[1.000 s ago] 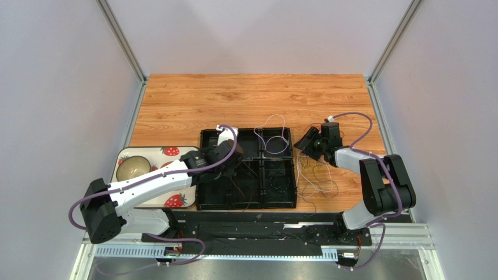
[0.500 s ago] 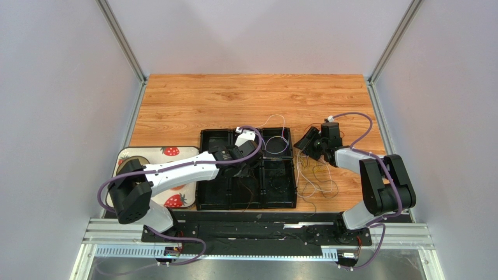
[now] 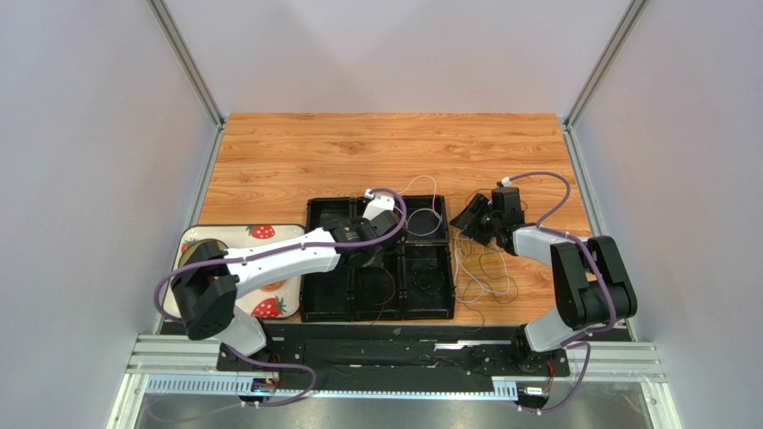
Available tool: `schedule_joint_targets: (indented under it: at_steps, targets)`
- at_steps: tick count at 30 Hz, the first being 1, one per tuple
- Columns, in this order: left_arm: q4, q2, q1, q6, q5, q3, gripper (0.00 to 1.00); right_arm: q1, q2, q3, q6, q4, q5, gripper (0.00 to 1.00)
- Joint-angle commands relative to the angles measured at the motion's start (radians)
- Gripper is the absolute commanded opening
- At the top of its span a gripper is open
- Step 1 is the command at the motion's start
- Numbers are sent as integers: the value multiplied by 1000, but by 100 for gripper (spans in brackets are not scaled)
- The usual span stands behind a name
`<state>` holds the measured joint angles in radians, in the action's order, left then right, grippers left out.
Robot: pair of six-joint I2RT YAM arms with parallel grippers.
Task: Untangle the cables
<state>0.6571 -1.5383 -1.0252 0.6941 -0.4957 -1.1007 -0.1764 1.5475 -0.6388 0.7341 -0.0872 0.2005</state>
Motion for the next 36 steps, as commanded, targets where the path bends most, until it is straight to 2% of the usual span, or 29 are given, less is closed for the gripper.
schedule_joint_targets:
  at_steps: [1,8,11,13,17,20,21,23,26,28,31,36]
  targets:
    - [45,113,-3,-19,-10,-77,47,-11,39,5,-25,73,-12,57]
    - [102,178,-22,-34,-17,-160,48,-11,17,14,-27,67,-15,57]
    - [90,179,-32,-56,-3,-183,48,-9,-39,30,-58,47,-4,58]
    - [82,165,-39,-58,0,-192,48,-9,-133,51,-67,62,-42,59]
    - [58,144,-55,-62,25,-199,47,-9,-305,4,-90,278,-91,61]
    - [13,139,-62,-62,37,-199,45,-20,-440,-76,-104,476,-195,71]
    - [-3,136,-62,-64,46,-195,45,-34,-476,-88,-107,515,-293,76]
    - [-63,127,-62,-73,84,-199,43,-34,-581,-94,-107,581,-340,82]
    - [-140,74,-62,-87,138,-220,43,-34,-673,-70,-87,628,-363,85]
    - [-169,2,-62,-105,164,-284,43,-32,-693,-26,-55,635,-349,85]
    - [-192,-106,-62,-126,218,-392,50,-34,-734,25,-9,644,-369,85]
    - [-191,-281,-61,-142,261,-575,54,-34,-823,103,36,679,-397,85]
